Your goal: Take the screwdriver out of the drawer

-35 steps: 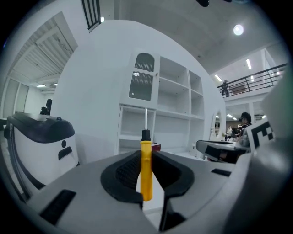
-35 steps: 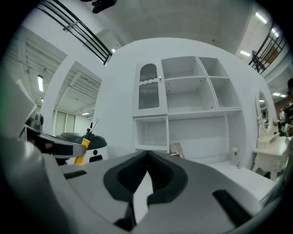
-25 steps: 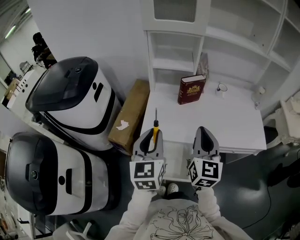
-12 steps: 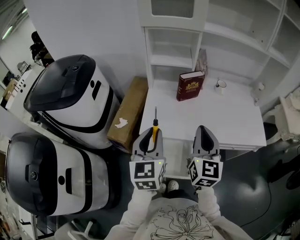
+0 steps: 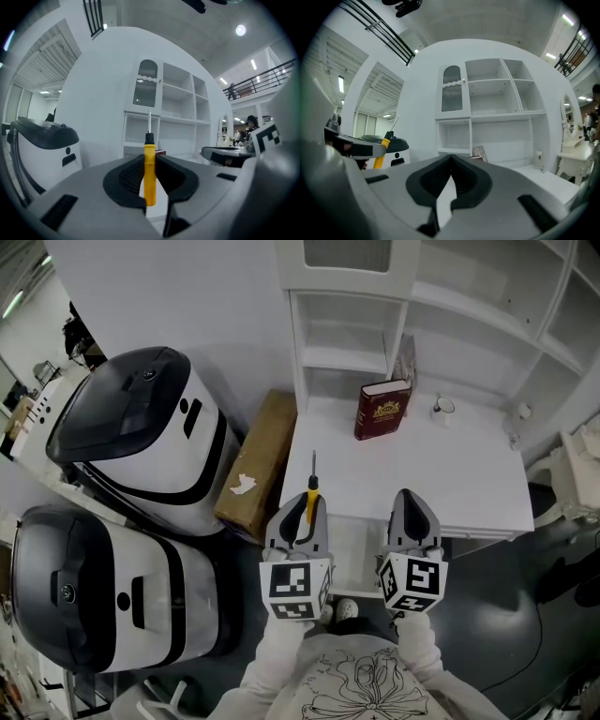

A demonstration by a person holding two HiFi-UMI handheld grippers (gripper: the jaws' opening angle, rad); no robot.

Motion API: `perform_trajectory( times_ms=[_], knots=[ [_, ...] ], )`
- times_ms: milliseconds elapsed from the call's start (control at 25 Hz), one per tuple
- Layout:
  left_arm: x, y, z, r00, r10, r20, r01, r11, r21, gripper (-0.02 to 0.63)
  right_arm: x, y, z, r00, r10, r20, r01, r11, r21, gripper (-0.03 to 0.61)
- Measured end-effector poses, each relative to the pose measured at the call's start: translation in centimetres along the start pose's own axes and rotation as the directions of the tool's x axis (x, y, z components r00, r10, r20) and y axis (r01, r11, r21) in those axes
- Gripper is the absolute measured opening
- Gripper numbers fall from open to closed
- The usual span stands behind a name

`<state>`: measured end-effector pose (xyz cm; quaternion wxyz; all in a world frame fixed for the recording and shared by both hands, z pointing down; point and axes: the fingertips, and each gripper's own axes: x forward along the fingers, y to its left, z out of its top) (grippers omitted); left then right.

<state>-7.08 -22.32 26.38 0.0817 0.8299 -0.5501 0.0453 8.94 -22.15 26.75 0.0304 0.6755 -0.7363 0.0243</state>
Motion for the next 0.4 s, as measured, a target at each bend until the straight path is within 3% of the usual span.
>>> perform_trajectory(
  times_ms=[400],
  knots=[
    [0.50, 0.23, 0.02, 1.000, -0.010, -0.003, 0.010, 1.000, 0.000, 0.069, 0.53, -0.06, -0.11, 1.000, -0.004, -0.005, 0.004, 1.000, -0.002, 0.003]
  ],
)
